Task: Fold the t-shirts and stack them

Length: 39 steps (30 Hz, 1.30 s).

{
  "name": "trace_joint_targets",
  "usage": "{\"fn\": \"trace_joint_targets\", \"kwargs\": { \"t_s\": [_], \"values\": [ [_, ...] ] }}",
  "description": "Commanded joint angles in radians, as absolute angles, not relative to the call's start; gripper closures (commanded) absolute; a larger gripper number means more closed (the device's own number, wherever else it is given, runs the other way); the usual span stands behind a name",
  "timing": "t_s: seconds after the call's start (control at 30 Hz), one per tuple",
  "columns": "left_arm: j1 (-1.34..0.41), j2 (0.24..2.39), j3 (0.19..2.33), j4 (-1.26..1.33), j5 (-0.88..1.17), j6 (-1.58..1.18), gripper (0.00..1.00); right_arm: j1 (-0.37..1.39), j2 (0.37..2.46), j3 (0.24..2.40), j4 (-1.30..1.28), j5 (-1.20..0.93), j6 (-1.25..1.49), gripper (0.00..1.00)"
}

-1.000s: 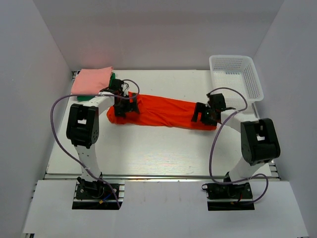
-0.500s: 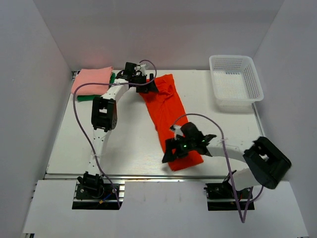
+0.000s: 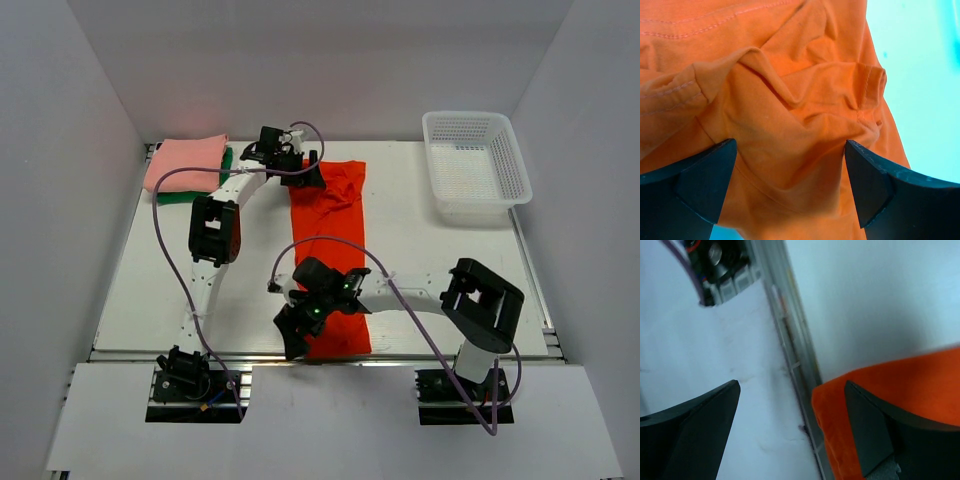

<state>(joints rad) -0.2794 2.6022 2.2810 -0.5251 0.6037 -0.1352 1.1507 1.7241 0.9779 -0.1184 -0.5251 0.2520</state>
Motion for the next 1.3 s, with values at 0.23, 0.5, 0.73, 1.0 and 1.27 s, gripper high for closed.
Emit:
{"fn": "trace_joint_targets", "kwargs": {
  "t_s": [0.23,0.5,0.73,1.0,1.27],
  "values": [
    [-0.270,2.565,2.368,-0.386,0.554,-0.241,0.00,1.034,1.649,1.268,-0.382,-0.011,0.227,0.10],
    [-0.239,2.268,2.270,-0.480,0.394,-0.167,0.00,0.781,1.589,1.353,-0.384,0.133,0.163,0.10],
    [-0.239,1.831,1.691,-0.514,0.109,-0.225,0.00,0.611,1.796,1.552,-0.367,0.156,-0.027,0.10],
    [-0.262,1.355,0.946,-0.308,0.294,-0.390,0.00,0.557,2.138,1.967,-0.359,0.080,-0.195,0.11],
    [-0.272,1.140,0.710,-0.376,0.327,-0.405,0.00,0.526,2.331,2.071,-0.164,0.136,-0.132,0.30]
  ]
}}
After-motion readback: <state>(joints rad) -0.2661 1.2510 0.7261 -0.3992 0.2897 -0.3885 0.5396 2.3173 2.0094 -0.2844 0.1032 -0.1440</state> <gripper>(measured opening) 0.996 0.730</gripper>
